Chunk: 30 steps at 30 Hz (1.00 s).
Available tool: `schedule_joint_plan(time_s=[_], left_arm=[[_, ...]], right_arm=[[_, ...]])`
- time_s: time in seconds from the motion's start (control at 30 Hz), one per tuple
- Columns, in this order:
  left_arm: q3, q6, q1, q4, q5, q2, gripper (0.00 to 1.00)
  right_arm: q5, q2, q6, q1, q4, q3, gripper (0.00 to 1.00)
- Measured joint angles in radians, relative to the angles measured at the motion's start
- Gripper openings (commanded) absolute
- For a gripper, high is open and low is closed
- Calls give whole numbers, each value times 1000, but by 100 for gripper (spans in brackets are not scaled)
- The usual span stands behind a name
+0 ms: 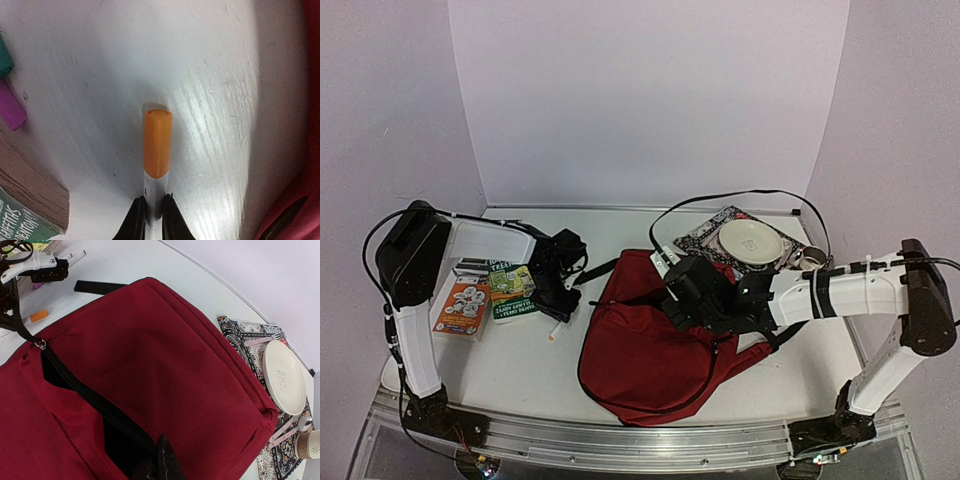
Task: Pack the student bag
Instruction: Place the pen in the lower front pocket of the bag.
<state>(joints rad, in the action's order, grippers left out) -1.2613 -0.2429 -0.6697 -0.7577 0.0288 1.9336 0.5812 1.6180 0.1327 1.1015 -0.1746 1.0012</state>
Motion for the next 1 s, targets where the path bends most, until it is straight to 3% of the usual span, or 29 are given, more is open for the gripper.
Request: schedule_joint_plan(time_s=[0.2,0.4,0.67,1.0], left_arm=[[-1,7,1,-29,20,9,17],[-17,6,1,-46,19,22,1],[-8,6,1,-45,27,6,0],[155,-98,1,98,188,-205,0]], right_arm=[[0,0,4,3,4,0,0],[-1,0,3,6,26,18,0],[-6,18,12,11,58,76,0],[60,55,99,22,95,124,0]])
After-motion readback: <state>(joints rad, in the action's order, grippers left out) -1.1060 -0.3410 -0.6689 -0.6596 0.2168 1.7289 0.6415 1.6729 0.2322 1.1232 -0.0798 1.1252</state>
